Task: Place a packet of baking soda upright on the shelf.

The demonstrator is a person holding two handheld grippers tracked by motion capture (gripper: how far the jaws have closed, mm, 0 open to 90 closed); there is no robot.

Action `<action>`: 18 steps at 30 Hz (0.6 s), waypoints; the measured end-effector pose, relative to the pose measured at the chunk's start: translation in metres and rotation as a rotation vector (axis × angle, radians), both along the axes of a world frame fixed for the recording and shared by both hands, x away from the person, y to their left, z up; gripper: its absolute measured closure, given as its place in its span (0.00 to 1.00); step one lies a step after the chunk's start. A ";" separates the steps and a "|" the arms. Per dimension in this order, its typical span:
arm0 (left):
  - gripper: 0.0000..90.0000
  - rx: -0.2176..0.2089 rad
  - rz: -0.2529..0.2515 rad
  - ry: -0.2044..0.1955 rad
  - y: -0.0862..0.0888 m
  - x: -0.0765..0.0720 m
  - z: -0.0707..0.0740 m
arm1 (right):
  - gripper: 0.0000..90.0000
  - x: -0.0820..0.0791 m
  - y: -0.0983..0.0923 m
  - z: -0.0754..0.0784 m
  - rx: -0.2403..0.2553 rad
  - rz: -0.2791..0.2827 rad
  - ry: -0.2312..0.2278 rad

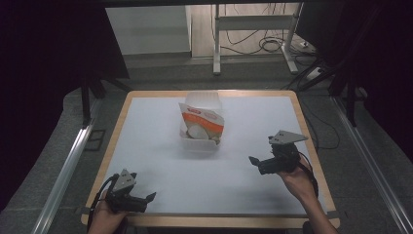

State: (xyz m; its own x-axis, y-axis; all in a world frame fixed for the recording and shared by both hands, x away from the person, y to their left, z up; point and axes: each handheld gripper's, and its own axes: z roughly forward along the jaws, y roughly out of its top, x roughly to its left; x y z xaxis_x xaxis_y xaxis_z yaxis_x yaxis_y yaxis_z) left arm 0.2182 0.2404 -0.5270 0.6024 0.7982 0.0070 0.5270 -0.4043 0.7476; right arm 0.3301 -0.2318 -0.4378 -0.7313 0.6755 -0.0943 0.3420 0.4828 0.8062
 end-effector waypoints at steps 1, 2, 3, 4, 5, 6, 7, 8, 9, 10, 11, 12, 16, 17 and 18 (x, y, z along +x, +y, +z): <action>0.02 0.001 0.000 0.000 0.000 0.000 0.000 | 0.00 -0.002 -0.001 0.000 0.000 -0.001 -0.003; 0.02 0.002 -0.001 0.000 0.000 0.000 0.000 | 0.00 -0.006 -0.003 -0.001 -0.001 -0.004 -0.001; 0.02 0.002 -0.001 0.000 0.000 0.000 0.000 | 0.00 -0.006 -0.003 -0.001 -0.001 -0.004 -0.001; 0.02 0.004 -0.001 0.001 0.000 0.000 0.000 | 0.00 -0.010 -0.006 -0.003 -0.001 -0.006 0.000; 0.02 0.004 -0.001 0.001 0.000 0.000 0.000 | 0.00 -0.010 -0.006 -0.003 -0.001 -0.006 0.000; 0.02 0.004 -0.001 0.001 0.000 0.000 0.000 | 0.00 -0.014 -0.008 -0.005 -0.004 -0.009 0.001; 0.02 0.002 0.000 0.001 0.000 0.000 0.000 | 0.00 -0.015 -0.010 -0.006 -0.006 -0.014 -0.001; 0.02 0.001 0.001 0.001 0.000 0.000 0.000 | 0.00 -0.016 -0.011 -0.007 -0.007 -0.020 0.001; 0.02 0.001 0.001 0.001 0.000 0.000 0.000 | 0.00 -0.018 -0.013 -0.008 -0.009 -0.024 0.004; 0.02 0.001 0.001 0.001 0.000 0.000 0.000 | 0.00 -0.019 -0.015 -0.009 -0.008 -0.029 0.006; 0.02 0.003 0.000 0.001 0.000 0.000 0.000 | 0.00 -0.019 -0.015 -0.009 -0.008 -0.029 0.006; 0.02 0.004 0.000 0.001 0.000 0.000 0.000 | 0.00 -0.021 -0.019 -0.012 -0.007 -0.038 0.011; 0.02 0.004 -0.001 0.001 0.000 0.000 0.000 | 0.00 -0.027 -0.026 -0.016 -0.013 -0.059 0.010; 0.02 0.004 -0.001 0.001 0.000 0.000 0.000 | 0.00 -0.027 -0.026 -0.016 -0.013 -0.059 0.010; 0.02 0.002 0.002 0.001 0.000 0.000 0.000 | 0.00 -0.030 -0.030 -0.017 -0.017 -0.070 0.006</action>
State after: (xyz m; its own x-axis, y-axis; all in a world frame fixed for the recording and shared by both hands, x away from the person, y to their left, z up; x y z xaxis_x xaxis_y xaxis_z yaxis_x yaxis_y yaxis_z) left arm 0.2184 0.2399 -0.5271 0.6008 0.7994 0.0075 0.5288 -0.4045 0.7461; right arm 0.2996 -0.2616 -0.4546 -0.6827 0.7235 -0.1024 0.3799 0.4712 0.7960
